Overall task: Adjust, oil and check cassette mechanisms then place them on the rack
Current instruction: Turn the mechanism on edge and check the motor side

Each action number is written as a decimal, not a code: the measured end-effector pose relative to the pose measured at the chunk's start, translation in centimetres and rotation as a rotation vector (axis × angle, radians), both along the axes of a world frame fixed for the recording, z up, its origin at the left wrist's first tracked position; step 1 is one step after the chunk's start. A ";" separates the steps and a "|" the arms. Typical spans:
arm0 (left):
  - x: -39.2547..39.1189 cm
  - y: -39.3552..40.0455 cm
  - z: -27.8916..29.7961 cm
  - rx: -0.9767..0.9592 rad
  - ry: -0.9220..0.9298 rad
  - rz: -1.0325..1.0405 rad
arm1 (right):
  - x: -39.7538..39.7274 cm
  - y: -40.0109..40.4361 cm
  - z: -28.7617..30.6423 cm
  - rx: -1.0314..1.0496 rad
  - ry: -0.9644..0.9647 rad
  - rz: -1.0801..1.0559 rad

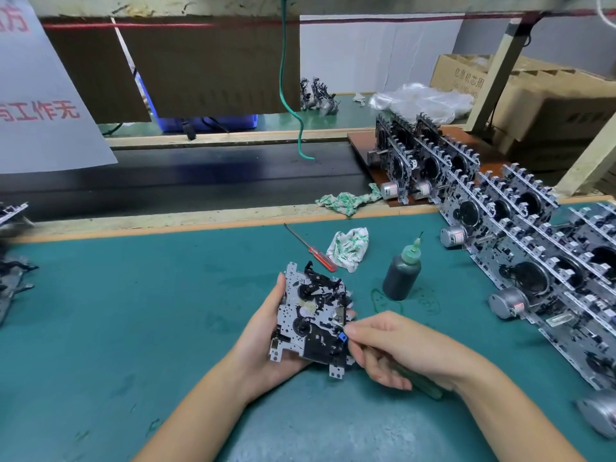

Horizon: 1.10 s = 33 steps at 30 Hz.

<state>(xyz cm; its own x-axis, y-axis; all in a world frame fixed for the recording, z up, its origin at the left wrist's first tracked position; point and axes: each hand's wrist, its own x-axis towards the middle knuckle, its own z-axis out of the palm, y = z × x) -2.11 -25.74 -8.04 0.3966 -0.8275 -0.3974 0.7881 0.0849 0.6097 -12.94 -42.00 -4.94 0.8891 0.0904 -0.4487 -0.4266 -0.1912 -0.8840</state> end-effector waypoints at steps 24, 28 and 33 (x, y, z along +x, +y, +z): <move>-0.6 -0.3 0.6 0.050 -0.022 0.091 | 0.0 0.5 0.6 -0.098 0.016 0.012; -0.9 -0.4 0.9 0.072 -0.013 0.109 | -0.1 0.7 0.5 -0.227 -0.036 -0.005; -1.0 0.0 1.3 0.042 0.017 0.092 | -0.4 1.1 0.1 -0.217 -0.095 -0.058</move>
<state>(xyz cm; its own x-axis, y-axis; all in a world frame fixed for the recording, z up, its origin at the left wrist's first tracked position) -3.09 -25.74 -6.74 0.4630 -0.7706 -0.4380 0.7884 0.1323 0.6007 -13.31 -40.94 -4.87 0.9292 -0.0516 -0.3658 -0.3592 -0.3583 -0.8617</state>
